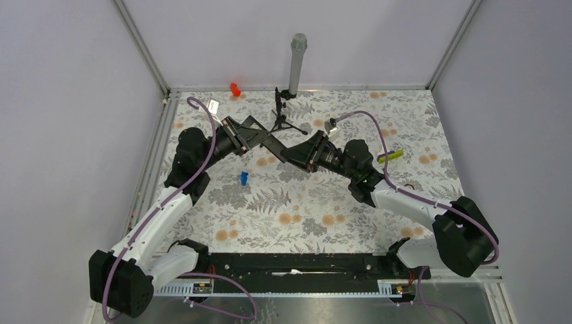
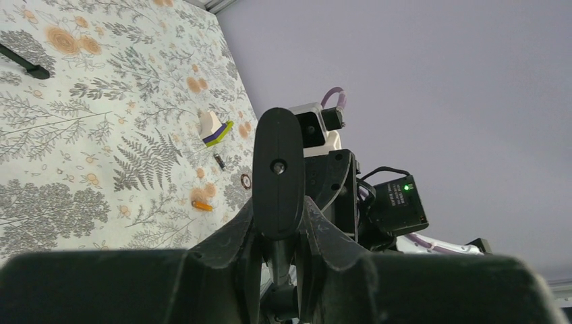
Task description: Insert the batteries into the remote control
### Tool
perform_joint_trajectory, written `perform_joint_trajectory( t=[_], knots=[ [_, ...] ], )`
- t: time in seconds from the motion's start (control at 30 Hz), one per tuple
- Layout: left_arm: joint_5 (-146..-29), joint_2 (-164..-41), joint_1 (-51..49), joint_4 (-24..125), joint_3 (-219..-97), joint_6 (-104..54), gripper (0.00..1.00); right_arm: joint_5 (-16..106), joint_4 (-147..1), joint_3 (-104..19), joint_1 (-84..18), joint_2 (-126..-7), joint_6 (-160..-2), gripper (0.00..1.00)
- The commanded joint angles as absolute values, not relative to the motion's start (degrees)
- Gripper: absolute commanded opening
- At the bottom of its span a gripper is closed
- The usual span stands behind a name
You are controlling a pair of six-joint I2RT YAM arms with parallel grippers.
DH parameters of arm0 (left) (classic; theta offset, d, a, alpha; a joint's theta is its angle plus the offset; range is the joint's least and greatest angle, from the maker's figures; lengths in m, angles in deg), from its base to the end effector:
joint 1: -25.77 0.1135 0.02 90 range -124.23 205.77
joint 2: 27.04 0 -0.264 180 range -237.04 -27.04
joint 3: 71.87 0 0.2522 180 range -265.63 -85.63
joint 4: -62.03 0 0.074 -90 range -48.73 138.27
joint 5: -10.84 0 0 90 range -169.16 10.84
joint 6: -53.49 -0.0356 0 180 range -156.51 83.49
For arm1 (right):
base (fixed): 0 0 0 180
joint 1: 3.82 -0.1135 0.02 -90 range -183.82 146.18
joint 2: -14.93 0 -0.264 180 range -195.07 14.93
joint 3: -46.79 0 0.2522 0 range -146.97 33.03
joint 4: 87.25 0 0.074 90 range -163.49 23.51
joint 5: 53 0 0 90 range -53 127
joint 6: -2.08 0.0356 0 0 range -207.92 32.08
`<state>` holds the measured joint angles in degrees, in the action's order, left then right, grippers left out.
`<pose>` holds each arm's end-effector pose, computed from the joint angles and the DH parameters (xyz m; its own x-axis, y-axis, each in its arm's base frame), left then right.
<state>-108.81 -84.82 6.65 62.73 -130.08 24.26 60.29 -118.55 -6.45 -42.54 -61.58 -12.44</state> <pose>0.2175 -0.0941 0.3408 -0.6471 -0.5783 -0.4967 0.3835 0.3162 -0.8677 0.2219 0.1960 0.2855 -0.8246 0.4786 -0.3017 -0.3261 0.0337 0.9447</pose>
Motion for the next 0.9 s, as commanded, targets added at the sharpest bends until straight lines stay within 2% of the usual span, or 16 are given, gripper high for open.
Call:
perform_joint_trajectory(
  t=[0.0, 0.27, 0.67, 0.87],
  knots=[
    [-107.9, -83.5, 6.8, 66.0, -132.1, 21.8, 0.0, 59.7, -110.5, -10.0, -42.2, -60.2, -15.0, 0.44],
    [-107.5, -84.0, 6.8, 65.8, -133.1, 19.4, 0.0, 58.7, -100.9, -12.9, -42.2, -58.3, -15.4, 0.36],
    [-105.5, -83.2, 6.7, 65.1, -132.8, 16.3, 0.0, 62.7, -100.3, -14.6, -42.2, -60.0, -7.6, 0.35],
    [-104.8, -83.1, 6.6, 64.1, -132.7, 14.5, 0.0, 63.1, -101.2, -14.7, -42.1, -59.6, -6.3, 0.4]
  ],
)
